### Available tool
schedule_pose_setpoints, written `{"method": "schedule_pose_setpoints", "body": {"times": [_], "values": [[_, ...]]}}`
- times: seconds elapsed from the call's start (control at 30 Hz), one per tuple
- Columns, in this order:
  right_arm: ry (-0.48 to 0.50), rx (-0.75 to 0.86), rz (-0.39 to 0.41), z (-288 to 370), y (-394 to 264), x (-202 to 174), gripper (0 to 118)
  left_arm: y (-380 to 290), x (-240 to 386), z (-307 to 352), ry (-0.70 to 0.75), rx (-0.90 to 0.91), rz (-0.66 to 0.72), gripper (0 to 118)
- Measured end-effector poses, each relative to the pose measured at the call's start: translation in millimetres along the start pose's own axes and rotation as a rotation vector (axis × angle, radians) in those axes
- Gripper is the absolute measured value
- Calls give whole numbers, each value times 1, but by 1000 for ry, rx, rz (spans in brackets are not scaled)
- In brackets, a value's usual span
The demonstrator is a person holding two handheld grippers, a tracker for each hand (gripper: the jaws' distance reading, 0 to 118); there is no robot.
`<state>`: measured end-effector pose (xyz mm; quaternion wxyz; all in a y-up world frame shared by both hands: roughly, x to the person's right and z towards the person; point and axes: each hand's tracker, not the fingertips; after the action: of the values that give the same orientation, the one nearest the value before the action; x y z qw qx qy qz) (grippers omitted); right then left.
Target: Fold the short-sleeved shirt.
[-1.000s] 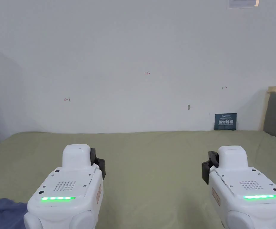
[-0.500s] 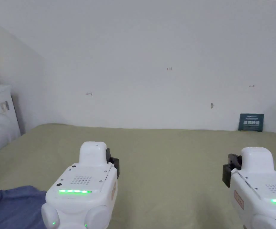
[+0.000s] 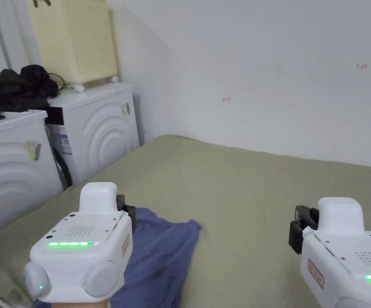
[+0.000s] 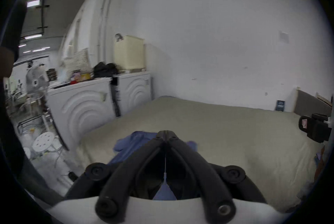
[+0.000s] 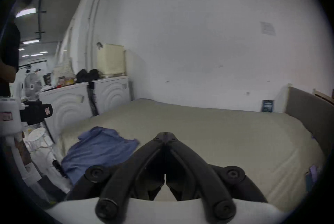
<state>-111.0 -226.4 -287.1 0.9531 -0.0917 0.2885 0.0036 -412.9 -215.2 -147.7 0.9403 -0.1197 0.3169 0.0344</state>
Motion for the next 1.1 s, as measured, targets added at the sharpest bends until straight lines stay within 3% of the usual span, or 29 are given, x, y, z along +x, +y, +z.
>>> {"method": "schedule_pose_setpoints", "body": {"times": [0.13, 0.53, 0.77, 1.0, 1.03, 1.07, 1.1], "values": [[88, -20, 18, -17, -10, -29, 1, -12, -44, -3, 95, -43, 26, 0], [135, -57, 39, -48, -26, -44, 1, -31, -56, -29, 117, -112, -20, 0], [137, -82, 63, -52, -41, -38, 1, -51, -36, -99, 22, -249, -52, 0], [157, -181, 74, -60, -78, -25, 1, -83, -5, -206, -98, -506, -55, 0], [163, -196, 77, -62, -84, -23, 1, -87, -1, -219, -118, -544, -84, 2], [161, -206, 80, -63, -89, -21, 1, -90, 2, -229, -113, -568, -106, 11], [157, -215, 80, -65, -93, -20, 1, -93, 5, -237, -110, -582, -108, 50]]}}
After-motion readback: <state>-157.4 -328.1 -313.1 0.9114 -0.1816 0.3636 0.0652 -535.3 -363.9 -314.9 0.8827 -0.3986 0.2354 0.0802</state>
